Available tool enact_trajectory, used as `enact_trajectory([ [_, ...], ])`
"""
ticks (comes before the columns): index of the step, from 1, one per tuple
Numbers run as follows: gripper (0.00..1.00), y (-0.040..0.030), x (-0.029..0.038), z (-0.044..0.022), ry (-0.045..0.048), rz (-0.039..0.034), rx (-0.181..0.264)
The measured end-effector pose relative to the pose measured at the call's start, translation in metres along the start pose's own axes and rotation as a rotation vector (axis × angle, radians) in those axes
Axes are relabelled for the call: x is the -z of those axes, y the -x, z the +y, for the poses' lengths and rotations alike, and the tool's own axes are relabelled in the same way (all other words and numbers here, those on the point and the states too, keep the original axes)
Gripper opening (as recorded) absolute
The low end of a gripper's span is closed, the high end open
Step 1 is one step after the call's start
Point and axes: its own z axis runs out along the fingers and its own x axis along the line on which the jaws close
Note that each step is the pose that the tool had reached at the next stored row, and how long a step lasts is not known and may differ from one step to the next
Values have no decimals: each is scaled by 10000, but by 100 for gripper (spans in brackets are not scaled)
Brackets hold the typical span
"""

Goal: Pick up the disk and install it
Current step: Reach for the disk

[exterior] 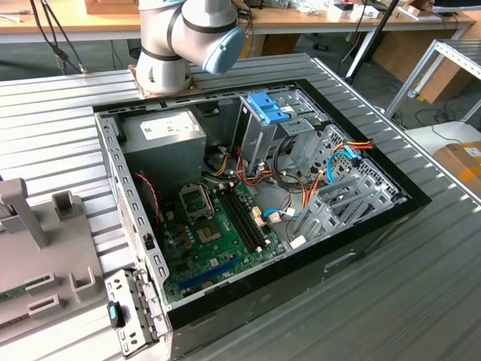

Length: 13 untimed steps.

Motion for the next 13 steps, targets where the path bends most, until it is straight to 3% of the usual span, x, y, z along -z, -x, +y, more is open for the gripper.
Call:
enact_trajectory([
  [6,11,-29,1,-1,0,1,0],
  [13,11,-53,-3,56,0,1,0],
])
